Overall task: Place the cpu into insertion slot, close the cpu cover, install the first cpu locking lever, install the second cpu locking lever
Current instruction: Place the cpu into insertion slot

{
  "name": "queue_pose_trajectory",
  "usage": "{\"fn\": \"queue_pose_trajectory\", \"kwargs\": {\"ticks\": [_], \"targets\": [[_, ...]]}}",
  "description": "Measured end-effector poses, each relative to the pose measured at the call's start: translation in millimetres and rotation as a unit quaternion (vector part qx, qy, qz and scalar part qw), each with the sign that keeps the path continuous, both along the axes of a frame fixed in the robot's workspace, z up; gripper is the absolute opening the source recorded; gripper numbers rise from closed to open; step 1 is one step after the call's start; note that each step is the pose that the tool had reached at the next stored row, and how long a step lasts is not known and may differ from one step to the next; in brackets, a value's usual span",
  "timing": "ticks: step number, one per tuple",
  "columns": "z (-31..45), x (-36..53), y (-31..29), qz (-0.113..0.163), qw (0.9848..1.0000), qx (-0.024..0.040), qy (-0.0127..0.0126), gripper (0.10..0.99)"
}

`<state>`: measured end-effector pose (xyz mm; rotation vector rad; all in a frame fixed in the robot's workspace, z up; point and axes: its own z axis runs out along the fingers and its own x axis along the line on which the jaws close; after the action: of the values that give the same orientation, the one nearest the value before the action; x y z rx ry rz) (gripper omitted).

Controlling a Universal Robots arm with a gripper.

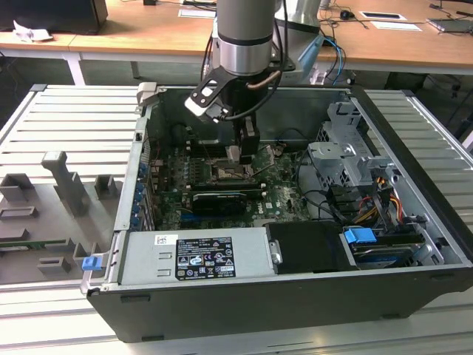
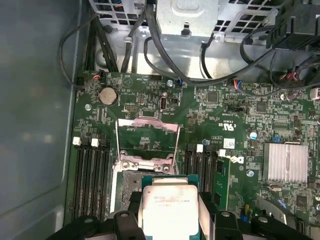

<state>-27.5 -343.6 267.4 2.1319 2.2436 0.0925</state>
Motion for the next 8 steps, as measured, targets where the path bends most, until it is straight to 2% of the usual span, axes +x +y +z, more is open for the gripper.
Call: {"fn": "queue_pose_trajectory", "kwargs": {"ticks": [4, 8], "targets": [[-5.3, 0.0, 1.9, -0.006, 1.0000, 0.0000, 0.0000, 0.529], [-13.0, -2.7, 7.9, -0.006, 1.0000, 0.0000, 0.0000, 0.529]]}}
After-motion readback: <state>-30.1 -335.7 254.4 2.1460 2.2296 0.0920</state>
